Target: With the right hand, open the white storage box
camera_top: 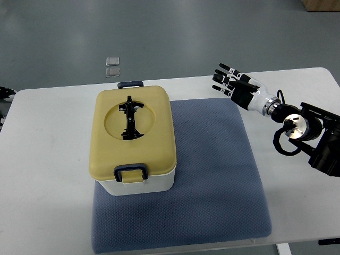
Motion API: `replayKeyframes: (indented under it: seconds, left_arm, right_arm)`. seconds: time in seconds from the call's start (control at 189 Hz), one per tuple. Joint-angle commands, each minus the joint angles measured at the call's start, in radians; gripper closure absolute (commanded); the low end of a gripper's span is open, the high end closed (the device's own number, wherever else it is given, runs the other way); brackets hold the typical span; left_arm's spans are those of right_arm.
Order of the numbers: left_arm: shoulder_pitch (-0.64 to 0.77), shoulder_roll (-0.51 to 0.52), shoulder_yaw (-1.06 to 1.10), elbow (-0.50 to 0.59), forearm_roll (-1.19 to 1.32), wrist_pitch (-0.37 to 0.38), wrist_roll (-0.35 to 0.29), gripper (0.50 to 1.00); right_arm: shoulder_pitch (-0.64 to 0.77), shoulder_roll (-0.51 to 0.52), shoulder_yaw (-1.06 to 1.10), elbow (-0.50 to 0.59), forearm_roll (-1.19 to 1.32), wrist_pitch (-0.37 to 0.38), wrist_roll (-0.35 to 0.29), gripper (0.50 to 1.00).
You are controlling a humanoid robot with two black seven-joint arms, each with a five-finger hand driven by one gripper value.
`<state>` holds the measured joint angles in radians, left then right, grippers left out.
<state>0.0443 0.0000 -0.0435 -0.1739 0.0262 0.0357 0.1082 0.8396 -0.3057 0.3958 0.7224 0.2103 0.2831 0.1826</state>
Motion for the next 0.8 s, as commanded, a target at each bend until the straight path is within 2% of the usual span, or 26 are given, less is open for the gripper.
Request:
replayKeyframes:
  seconds: [0.0,0.594,0.795]
  left_arm:
    - [-0.003,0.000,0.001,0.001,0.000,0.003,-0.001,0.500]
    - [-0.004,0.000,-0.001,0.001,0.001,0.006,-0.001,0.500]
    - [-0.004,0.000,0.002,0.002,0.000,0.006,-0.001,0.500]
  right_arm:
    - [-0.001,0.000,-0.002,0.000,0.000,-0.001,0.000,0.560]
    - [-0.001,0.008,0.001,0.003,-0.005,-0.009,-0.002,0.560]
    - [0.018,0.005,0.001,0.003,-0.008,-0.005,0.031,0.560]
